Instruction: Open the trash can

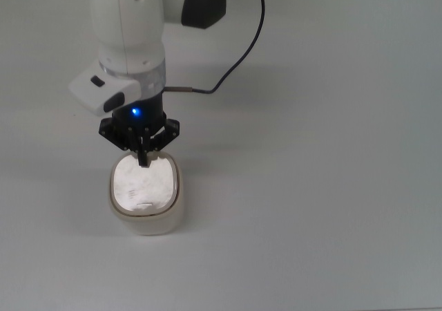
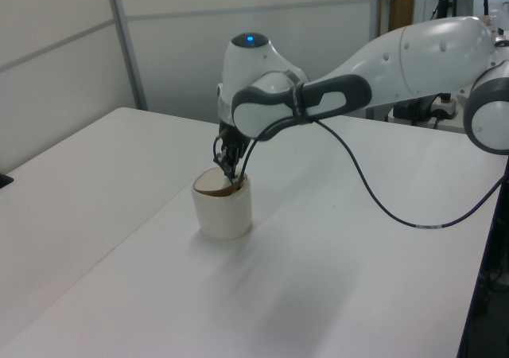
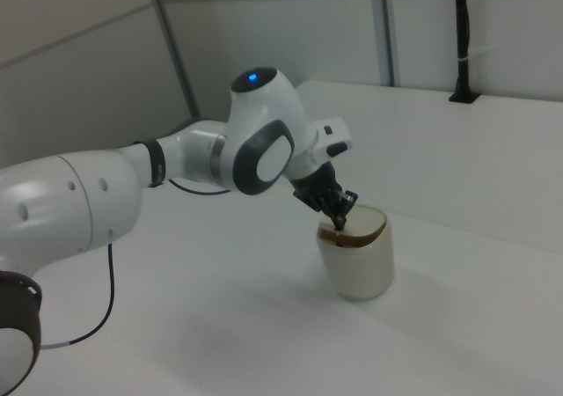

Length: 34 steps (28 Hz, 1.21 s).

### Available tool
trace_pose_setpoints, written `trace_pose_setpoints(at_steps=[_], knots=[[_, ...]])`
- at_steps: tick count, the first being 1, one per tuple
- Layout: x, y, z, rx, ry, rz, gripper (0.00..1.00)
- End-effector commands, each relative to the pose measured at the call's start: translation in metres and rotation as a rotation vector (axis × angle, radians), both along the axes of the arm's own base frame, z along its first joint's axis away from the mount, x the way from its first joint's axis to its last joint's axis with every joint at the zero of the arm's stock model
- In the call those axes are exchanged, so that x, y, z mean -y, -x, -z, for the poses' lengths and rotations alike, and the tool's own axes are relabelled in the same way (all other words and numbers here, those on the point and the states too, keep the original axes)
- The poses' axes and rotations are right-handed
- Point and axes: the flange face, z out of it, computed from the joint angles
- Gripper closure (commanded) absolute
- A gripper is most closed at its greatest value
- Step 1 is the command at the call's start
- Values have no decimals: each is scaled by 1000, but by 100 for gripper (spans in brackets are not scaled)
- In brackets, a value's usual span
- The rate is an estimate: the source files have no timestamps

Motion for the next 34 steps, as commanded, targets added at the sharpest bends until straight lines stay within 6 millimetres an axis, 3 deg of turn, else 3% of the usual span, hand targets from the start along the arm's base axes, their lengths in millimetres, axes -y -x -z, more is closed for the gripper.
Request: trace_pose_setpoints(at_steps=[1, 3, 8, 18, 21, 23, 24, 26, 34], knots=[[0, 23, -58, -5, 2, 26, 100], [-1, 32, -83, 19, -6, 30, 100], [-2, 56, -117, -10, -12, 30, 100], [-16, 104, -147, -184, -18, 29, 100], [-29, 120, -153, -242, -15, 2, 97], [-32, 126, -156, -263, -14, -4, 85], [-32, 128, -156, -274, -16, -3, 54], [-35, 129, -155, -280, -25, 3, 3], [-49, 130, -147, -308, -29, -20, 0]])
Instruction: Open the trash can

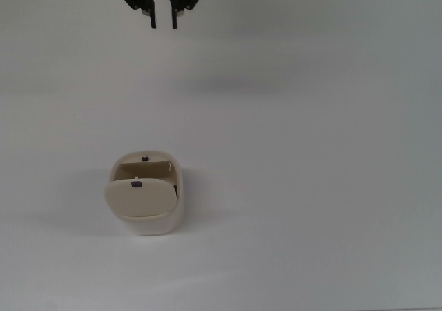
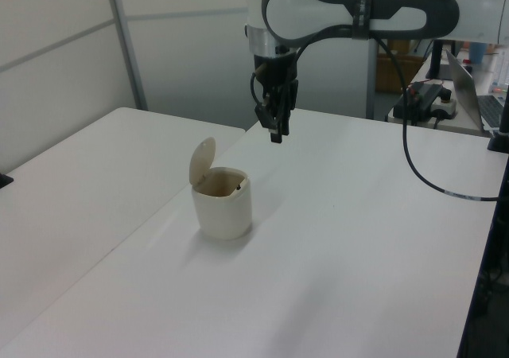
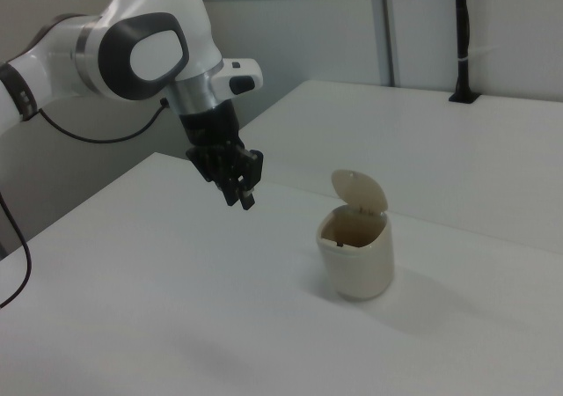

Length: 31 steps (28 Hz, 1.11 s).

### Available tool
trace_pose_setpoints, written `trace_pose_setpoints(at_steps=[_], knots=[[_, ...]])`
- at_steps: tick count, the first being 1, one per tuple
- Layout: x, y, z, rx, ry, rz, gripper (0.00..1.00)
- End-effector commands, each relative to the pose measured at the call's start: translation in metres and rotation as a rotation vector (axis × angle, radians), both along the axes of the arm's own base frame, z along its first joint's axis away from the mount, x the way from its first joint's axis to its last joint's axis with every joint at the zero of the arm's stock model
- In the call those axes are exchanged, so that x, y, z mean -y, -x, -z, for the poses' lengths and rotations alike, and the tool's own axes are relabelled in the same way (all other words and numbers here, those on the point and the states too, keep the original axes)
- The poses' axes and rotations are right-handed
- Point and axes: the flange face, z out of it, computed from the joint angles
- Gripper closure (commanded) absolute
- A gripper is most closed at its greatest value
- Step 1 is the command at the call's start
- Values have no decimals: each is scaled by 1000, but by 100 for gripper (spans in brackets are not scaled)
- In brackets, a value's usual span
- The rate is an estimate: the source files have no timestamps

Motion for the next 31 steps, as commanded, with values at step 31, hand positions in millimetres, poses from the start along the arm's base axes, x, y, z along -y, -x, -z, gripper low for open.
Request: trace_pose_setpoints(at_steps=[31], knots=[[-12, 6, 7, -15, -29, 68, 0]])
